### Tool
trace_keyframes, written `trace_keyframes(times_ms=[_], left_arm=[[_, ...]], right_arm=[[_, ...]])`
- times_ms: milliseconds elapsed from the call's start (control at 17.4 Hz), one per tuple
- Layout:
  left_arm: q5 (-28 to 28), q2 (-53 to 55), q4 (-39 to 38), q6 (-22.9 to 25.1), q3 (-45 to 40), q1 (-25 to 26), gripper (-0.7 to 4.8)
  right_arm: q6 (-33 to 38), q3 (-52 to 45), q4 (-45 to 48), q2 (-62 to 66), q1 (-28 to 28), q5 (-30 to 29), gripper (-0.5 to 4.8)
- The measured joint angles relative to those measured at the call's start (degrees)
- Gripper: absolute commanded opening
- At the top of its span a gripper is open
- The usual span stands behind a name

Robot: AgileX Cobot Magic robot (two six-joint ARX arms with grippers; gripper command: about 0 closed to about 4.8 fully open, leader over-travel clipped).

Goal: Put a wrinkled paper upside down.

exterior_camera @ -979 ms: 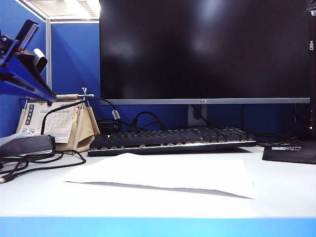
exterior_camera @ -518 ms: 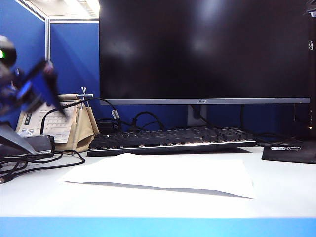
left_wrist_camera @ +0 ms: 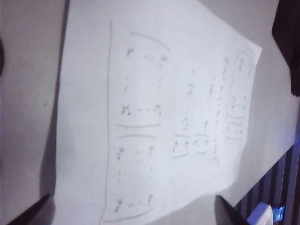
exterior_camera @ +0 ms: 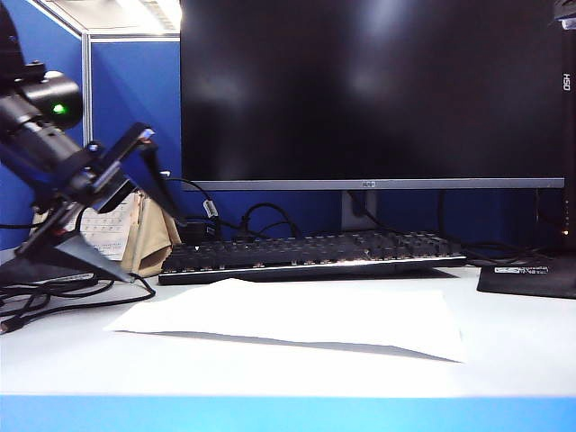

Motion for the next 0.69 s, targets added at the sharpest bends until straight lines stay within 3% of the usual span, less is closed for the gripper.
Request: trace_keyframes(times_ms=[115,230,288,691], left_arm=[[-0.2,0.0,0.4,-0.7,0.0,0.2,4.44],[-0.4,0.0,0.1,-0.7,0.0,0.2,4.44],[-0.4,0.1,0.0,-0.7,0.0,0.2,4.44],[1.0,3.1,-0.1,-0.9,0.0,0.1,4.45]], right_arm=[[4.7,0.1,-2.1,1.4,-0.3,-3.5,0.74],[5.2,0.6,-5.6,4.0,-0.2,-6.7,1.61],[5.2,2.2,-7.9,6.0,-0.3,-6.9,1.80],[0.8,13.4,-8.9,17.5,-4.4,-12.8,1.81]])
